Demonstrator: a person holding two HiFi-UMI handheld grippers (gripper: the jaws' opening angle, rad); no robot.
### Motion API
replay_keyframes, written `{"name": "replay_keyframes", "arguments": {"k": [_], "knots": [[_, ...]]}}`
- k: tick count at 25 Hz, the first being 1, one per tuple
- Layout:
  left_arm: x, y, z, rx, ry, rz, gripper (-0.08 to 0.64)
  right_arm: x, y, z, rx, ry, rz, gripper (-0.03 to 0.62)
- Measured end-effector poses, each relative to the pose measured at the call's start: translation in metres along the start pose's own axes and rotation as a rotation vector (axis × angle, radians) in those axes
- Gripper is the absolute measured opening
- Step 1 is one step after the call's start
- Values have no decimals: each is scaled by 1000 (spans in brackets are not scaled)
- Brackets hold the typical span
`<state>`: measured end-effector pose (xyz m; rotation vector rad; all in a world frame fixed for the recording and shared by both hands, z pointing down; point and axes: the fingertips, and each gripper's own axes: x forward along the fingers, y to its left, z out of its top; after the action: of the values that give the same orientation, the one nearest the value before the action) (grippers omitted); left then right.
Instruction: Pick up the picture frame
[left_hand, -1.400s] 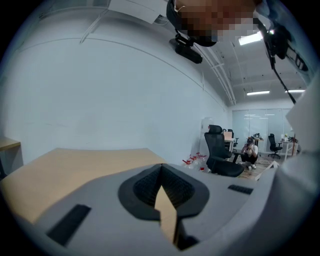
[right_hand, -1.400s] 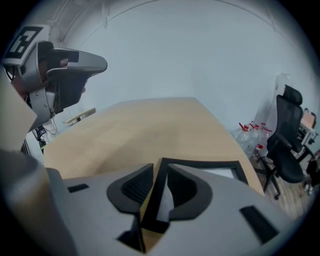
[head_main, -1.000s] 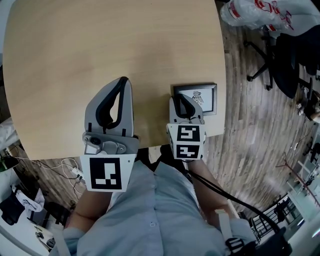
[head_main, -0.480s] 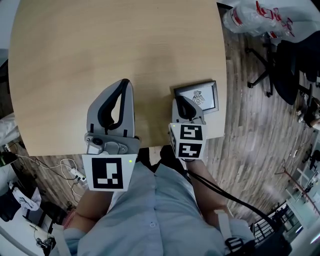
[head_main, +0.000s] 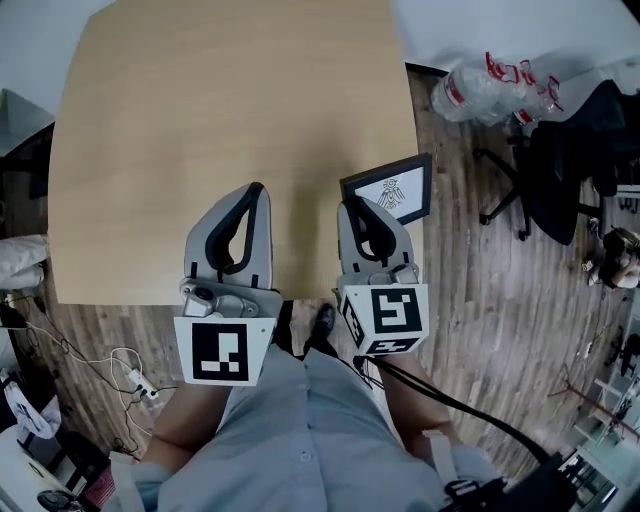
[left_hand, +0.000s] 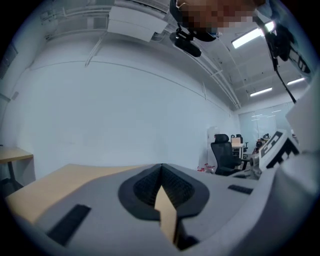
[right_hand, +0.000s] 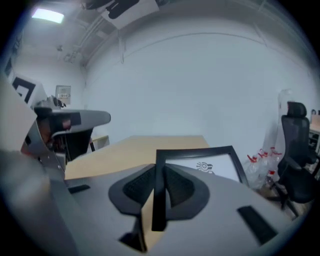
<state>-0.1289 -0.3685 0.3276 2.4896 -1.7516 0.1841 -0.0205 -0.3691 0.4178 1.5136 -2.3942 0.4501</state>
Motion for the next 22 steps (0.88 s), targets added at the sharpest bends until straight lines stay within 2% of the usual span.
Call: {"name": "replay_keyframes", "arguments": {"k": [5, 10, 14, 22], "knots": [[-27, -12, 46, 37, -141, 32, 2, -43, 16, 90, -89, -265, 41, 58], [-59, -48, 90, 73, -240, 53, 1, -110, 20, 140, -161, -426, 57, 58], [-73, -53, 108, 91, -293, 66, 2, -128, 29, 153, -189, -485, 68, 60], [-86, -55, 116, 109, -311, 90, 2, -140, 39, 157, -198, -516, 88, 60]]}}
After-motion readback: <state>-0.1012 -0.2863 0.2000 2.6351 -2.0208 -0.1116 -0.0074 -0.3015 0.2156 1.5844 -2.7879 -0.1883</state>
